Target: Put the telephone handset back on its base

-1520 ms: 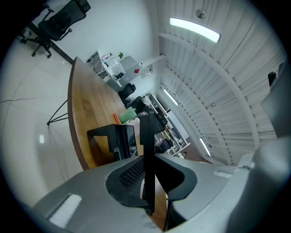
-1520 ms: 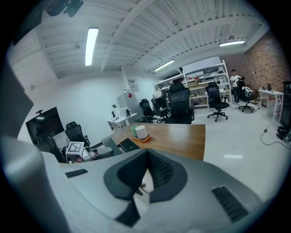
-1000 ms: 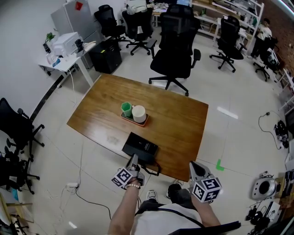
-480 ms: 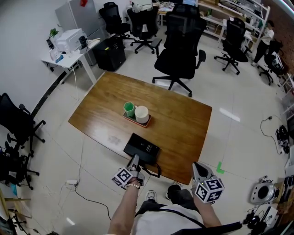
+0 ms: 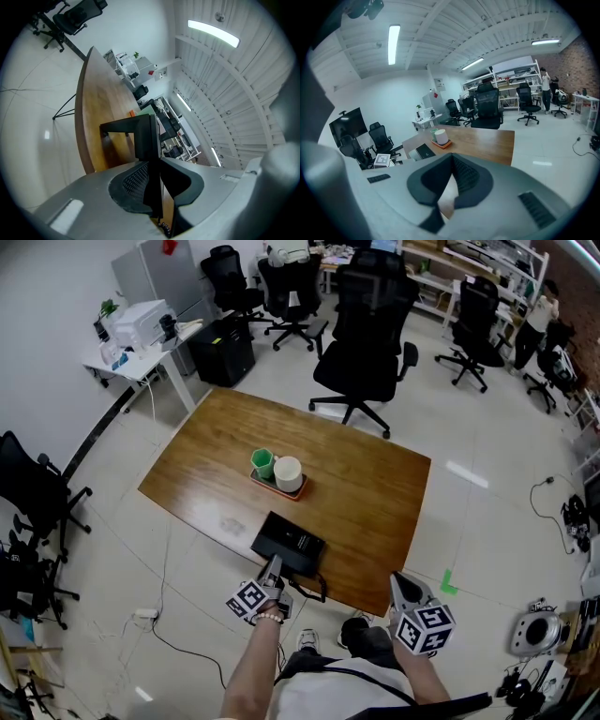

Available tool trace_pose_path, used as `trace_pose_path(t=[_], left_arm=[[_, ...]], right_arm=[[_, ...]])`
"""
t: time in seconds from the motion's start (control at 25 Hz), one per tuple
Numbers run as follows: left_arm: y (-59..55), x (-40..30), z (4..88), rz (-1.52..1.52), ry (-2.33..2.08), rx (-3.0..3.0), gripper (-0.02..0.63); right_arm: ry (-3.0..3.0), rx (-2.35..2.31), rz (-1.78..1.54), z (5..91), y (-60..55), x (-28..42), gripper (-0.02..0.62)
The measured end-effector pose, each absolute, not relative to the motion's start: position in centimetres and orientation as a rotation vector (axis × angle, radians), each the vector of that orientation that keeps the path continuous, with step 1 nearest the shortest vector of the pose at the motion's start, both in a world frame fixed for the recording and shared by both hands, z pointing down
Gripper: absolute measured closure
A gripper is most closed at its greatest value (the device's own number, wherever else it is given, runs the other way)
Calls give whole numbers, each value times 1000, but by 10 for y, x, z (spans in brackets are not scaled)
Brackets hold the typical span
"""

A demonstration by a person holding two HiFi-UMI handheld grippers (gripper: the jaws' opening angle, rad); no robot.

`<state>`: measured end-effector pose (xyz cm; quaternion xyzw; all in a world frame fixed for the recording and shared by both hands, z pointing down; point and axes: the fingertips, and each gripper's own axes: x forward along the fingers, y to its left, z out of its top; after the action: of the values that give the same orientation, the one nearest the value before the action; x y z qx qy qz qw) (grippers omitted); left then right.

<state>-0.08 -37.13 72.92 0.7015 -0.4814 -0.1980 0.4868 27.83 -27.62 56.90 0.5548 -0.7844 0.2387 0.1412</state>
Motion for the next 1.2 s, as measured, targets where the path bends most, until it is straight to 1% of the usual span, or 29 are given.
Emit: trace_pose_path(t=[0.08, 0.2, 0.28, 0.36, 0.52, 0.56, 0.6, 0.68, 0.72, 0.8, 1.08, 1.2], left_arm=[[-371, 0, 732, -443, -1187, 1708, 528], [-368, -3, 732, -404, -1206, 1690, 505], [-363, -5, 724, -379, -1210, 1708, 454], [-355, -8, 713, -360, -1223, 1736, 435], [-334, -23, 691, -304, -1297, 1757, 433], [-328, -28, 686, -283, -1327, 1754, 437], [-322, -34, 680, -258, -1359, 1749, 479], [-312, -44, 669, -174, -1425, 1761, 519], [-307, -46, 662, -123, -1455, 1787, 557], [-300, -43, 647, -26, -1487, 1858, 597], [-277, 12, 607, 223, -1354, 2114, 597], [-270, 40, 594, 253, -1276, 2182, 597]], right_arm=[[-2270, 1600, 687, 569, -276, 276, 594], [-2279, 1598, 685, 567, -277, 271, 594], [-2283, 1595, 681, 565, -276, 268, 594], [-2287, 1596, 674, 564, -276, 265, 594], [-2301, 1602, 661, 560, -277, 261, 594], [-2304, 1604, 657, 559, -277, 259, 592], [-2308, 1606, 653, 558, -277, 257, 594], [-2319, 1608, 644, 555, -280, 252, 594], [-2325, 1609, 639, 553, -281, 249, 594], [-2339, 1609, 624, 548, -283, 244, 594], [-2386, 1624, 549, 534, -281, 223, 592], [-2384, 1667, 529, 528, -274, 223, 592]])
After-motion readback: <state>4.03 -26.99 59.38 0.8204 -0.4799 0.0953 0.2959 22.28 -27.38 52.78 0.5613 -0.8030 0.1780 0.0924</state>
